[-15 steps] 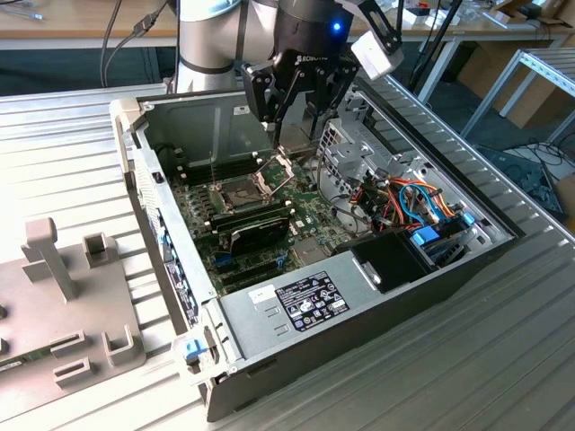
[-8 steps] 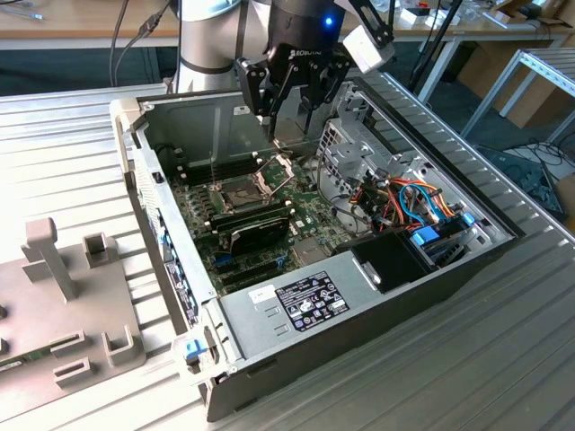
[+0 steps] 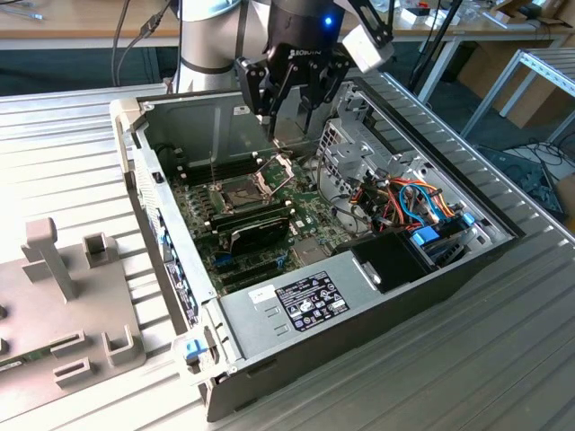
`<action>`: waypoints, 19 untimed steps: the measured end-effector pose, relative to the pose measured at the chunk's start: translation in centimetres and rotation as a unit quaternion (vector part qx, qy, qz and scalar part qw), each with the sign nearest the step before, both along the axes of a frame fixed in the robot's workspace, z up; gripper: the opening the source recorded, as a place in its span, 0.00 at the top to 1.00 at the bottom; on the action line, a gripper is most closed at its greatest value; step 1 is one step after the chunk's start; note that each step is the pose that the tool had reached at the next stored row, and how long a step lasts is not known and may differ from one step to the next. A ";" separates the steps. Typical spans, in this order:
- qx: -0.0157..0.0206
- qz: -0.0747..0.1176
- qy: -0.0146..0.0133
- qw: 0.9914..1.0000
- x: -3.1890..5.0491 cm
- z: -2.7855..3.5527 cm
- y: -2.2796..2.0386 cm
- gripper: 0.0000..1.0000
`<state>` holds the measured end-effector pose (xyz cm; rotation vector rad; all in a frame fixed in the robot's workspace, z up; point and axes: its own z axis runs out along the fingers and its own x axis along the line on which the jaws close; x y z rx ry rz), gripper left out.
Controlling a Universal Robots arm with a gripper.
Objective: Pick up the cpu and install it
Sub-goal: 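Pick up the cpu and move it towards the insertion slot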
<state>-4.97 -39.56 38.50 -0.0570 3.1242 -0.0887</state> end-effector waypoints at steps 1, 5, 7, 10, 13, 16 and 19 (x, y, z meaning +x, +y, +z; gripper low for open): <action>0.000 0.000 0.000 1.000 0.01 0.00 0.07 0.45; 0.000 0.000 0.000 1.000 0.01 -0.01 0.59 0.45; 0.000 0.000 0.000 1.000 0.01 -0.01 0.69 0.45; 0.000 0.000 0.000 1.000 0.01 -0.02 0.76 0.45; 0.000 0.000 0.000 1.000 0.01 -0.02 0.83 0.45; 0.000 0.000 0.000 1.000 0.01 -0.01 0.84 0.45; 0.000 0.000 0.000 1.000 0.01 -0.02 0.85 0.45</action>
